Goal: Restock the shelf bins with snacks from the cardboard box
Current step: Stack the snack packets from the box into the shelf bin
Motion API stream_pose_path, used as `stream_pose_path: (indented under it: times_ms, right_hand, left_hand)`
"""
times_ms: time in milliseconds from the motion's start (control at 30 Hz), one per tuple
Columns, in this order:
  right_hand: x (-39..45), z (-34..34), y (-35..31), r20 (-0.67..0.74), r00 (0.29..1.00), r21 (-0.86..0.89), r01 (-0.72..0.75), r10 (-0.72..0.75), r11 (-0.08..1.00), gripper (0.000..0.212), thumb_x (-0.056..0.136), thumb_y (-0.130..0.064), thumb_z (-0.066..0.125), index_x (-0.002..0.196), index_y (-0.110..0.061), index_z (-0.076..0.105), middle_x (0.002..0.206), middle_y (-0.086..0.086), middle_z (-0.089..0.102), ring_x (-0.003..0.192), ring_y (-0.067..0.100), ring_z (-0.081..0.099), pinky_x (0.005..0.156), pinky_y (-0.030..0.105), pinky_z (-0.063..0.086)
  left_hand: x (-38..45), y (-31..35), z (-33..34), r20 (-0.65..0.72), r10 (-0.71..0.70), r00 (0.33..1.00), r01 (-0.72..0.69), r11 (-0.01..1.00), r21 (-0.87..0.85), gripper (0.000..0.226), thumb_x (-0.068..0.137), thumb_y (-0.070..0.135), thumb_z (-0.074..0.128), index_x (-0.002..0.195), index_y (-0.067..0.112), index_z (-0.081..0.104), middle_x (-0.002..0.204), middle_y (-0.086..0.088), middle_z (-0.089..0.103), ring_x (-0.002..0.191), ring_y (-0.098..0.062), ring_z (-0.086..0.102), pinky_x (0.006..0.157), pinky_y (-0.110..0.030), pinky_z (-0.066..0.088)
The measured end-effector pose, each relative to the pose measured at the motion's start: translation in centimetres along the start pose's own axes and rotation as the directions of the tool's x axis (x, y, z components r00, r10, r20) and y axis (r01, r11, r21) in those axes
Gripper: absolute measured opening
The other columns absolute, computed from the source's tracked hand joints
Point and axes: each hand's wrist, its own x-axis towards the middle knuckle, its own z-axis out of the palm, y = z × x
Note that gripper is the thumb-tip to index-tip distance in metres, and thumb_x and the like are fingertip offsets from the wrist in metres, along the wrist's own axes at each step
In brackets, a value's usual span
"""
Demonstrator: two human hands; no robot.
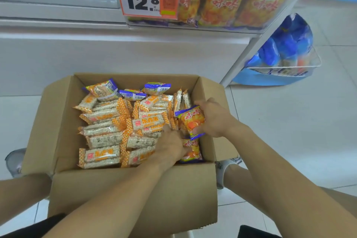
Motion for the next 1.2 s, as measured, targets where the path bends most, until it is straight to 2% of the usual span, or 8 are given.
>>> stream_pose_path:
  times_ms: [100,233,533,700,800,1000,1133,1200]
  right_hand:
    - [0.3,-0.5,0.8,0.022,1.0,0.077,-0.004,0.002,0.997,0.103,0.066,-0.032,0.093,0.151,-0.014,0.037,0.133,0.011,0.047,0.124,0.025,0.05,0.096,0.024,0.039]
    - [0.8,-1.1,1.4,0.069,0.998,0.299,-0.024,0.003,0.954,0.106,0.066,-0.02,0.094,0.152,-0.01,0.034,0.143,0.013,0.052,0.131,0.026,0.053,0.105,0.045,0.049]
    - [-0.1,-0.5,1.1,0.009,1.0,0.275,0.0,-0.002,0.961,0.105,0.065,-0.029,0.094,0.152,-0.013,0.036,0.143,0.012,0.048,0.129,0.025,0.054,0.103,0.045,0.051]
    - [-0.5,-0.6,1.8,-0.012,1.0,0.357,-0.012,0.018,0.934,0.106,0.063,-0.031,0.095,0.15,-0.01,0.038,0.14,0.01,0.052,0.126,0.025,0.056,0.102,0.046,0.051]
    - [-0.4,-0.8,1.1,-0.014,1.0,0.467,0.01,-0.004,0.884,0.097,0.062,-0.03,0.096,0.142,-0.012,0.043,0.123,0.0,0.06,0.112,0.018,0.063,0.097,0.044,0.055]
    - [-0.5,-1.8,-1.1,-0.136,0.989,0.606,0.135,-0.065,0.784,0.102,0.06,-0.007,0.095,0.143,-0.013,0.036,0.106,-0.01,0.052,0.093,0.01,0.065,0.074,0.021,0.057]
    - [-1.1,-3.1,-2.2,-0.109,0.986,0.626,0.164,-0.123,0.762,0.063,0.06,-0.003,0.094,0.105,-0.025,0.056,0.089,-0.016,0.067,0.083,-0.013,0.066,0.071,0.008,0.052]
    - [-1.6,-3.8,-2.5,-0.097,0.981,0.646,0.19,-0.167,0.739,0.052,0.061,0.0,0.093,0.098,-0.024,0.065,0.088,-0.009,0.076,0.088,0.004,0.072,0.08,0.023,0.059]
  left_hand:
    - [0.1,-1.1,-1.0,-0.184,0.025,0.983,-0.065,0.975,-0.214,0.02,0.079,0.025,0.08,0.098,0.023,0.073,0.108,-0.003,0.039,0.11,-0.022,0.047,0.084,-0.011,0.033]
    - [0.8,-1.7,-3.2,-0.31,0.133,0.942,-0.175,0.978,-0.112,0.002,0.083,0.028,0.074,0.085,0.028,0.073,0.104,-0.004,0.048,0.111,-0.024,0.043,0.092,-0.028,0.04]
    - [2.6,-0.8,-0.1,-0.094,0.273,0.957,-0.206,0.874,0.44,0.065,0.079,0.067,0.064,0.127,0.022,0.062,0.14,-0.004,0.039,0.122,-0.028,0.032,0.107,-0.041,0.031]
    - [1.7,-1.3,-2.4,-0.164,0.162,0.973,-0.198,0.95,-0.24,0.048,0.068,0.05,0.084,0.103,0.023,0.066,0.107,0.003,0.064,0.106,-0.019,0.055,0.09,-0.037,0.048]
    - [0.3,-1.5,-4.9,-0.098,0.041,0.994,-0.101,0.652,-0.751,0.036,0.077,0.017,0.086,0.101,0.015,0.058,0.099,-0.005,0.074,0.089,-0.021,0.072,0.077,-0.04,0.061]
    - [-1.4,-0.4,-7.0,-0.133,-0.035,0.991,-0.122,0.215,-0.969,0.031,0.093,0.01,0.067,0.121,0.01,0.054,0.114,-0.012,0.072,0.088,-0.027,0.072,0.071,-0.04,0.056]
    - [-2.9,1.6,-9.6,-0.124,0.053,0.991,-0.128,0.089,-0.988,0.027,0.099,0.024,0.058,0.123,0.011,0.058,0.113,-0.01,0.072,0.095,-0.024,0.072,0.084,-0.043,0.056]
    - [-3.7,2.3,-10.8,-0.164,0.141,0.976,-0.189,0.184,-0.965,0.044,0.09,0.039,0.066,0.125,0.013,0.058,0.117,-0.007,0.071,0.106,-0.023,0.069,0.091,-0.04,0.056]
